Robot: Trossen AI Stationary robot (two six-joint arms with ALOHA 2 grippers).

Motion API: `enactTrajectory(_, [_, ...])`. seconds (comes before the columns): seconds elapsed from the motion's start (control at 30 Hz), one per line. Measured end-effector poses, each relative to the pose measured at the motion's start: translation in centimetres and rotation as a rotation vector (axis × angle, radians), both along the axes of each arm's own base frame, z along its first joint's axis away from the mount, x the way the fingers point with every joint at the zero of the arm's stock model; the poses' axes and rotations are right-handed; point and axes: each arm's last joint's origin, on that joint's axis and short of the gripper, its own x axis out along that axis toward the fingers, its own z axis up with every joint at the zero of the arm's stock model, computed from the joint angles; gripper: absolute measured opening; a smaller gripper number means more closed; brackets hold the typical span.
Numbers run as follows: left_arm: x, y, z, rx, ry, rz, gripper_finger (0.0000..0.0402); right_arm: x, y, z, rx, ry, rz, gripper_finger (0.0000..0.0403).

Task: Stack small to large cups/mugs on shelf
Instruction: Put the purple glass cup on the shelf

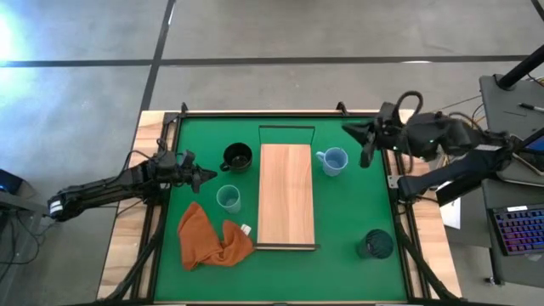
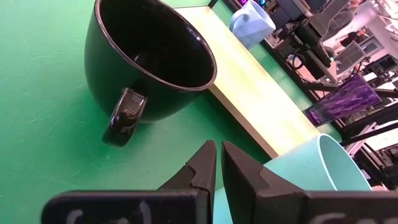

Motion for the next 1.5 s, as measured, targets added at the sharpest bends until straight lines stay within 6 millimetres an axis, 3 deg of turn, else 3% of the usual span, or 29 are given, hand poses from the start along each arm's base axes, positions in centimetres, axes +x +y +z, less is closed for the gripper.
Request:
enactTrajectory(0.23, [0.0,0.0,0.0,0.001,-0.002,0.0,0.0011,-2.9,-0.1,-2.2,0.28,0.536,-0.172,0.0009])
enactTrajectory(0.37, [0.0,0.0,0.0,0.001,-0.001,0.0,0.0011,-2.6,0.4,-2.9,0.442,0.519,-0.047,0.0009])
enactTrajectory(0.73, [0.2,0.1,0.5,0.022,-0.058,0.0,0.0011,-3.0,2.1,-7.2,0.768,0.757,-0.07,0.0058])
enactTrajectory(1.13, [0.3,0.1,0.6,0.029,-0.075,0.0,0.0011,-3.7,4.6,-9.7,0.953,0.855,-0.221,0.0144])
enactTrajectory(1.5, [0.3,0.1,0.7,-0.044,-0.091,0.022,0.0011,-3.9,9.3,-10.3,0.921,0.872,-0.309,0.0153])
